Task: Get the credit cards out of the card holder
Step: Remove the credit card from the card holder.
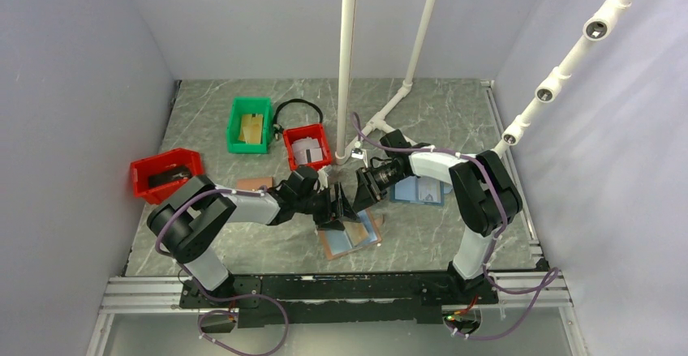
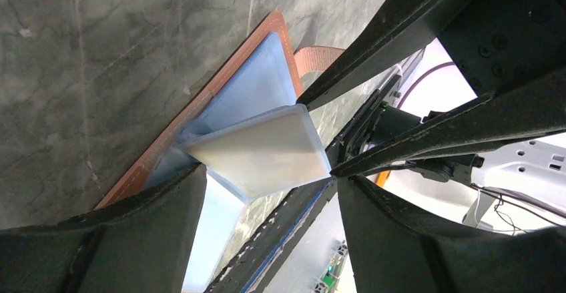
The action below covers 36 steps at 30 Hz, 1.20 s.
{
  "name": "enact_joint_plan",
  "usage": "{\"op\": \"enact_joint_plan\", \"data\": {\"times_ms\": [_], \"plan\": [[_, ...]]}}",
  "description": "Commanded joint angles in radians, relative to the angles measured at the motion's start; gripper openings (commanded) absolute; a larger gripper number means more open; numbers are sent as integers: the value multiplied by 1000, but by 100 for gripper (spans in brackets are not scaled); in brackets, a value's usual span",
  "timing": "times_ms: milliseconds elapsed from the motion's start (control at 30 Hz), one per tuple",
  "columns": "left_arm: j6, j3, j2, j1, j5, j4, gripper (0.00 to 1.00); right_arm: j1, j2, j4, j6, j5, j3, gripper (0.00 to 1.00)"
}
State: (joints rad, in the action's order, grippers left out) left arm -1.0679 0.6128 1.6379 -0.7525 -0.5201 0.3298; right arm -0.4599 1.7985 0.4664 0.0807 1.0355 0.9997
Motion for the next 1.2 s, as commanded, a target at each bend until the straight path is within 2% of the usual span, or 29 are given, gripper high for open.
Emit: {"op": "enact_joint_plan", "data": {"times_ms": [0,233,400,533,733,867,933,1167], "plan": [[26,20,-32,4,21,78,78,-25,-21,-6,-34,89,-22,37],[38,38,-34,1,39,22,78,-43,-18,-30,-78,139,-27,32],[38,35,-44,1,45,10,74,-45,-4,-29,-79,140,-22,30],[30,28,-43,2,37,23,66,-45,2,-27,-79,133,-19,30],[19,16,-42,5,24,40,48,-44,-2,-18,-68,117,-18,30],[16,7,-48,8,20,45,42,-43,-8,-17,-64,111,-19,32],[16,3,-53,11,20,43,43,-43,-8,-13,-63,113,-19,31],[40,-9,-119,18,43,-9,57,-45,-23,25,-13,54,-21,32]]}}
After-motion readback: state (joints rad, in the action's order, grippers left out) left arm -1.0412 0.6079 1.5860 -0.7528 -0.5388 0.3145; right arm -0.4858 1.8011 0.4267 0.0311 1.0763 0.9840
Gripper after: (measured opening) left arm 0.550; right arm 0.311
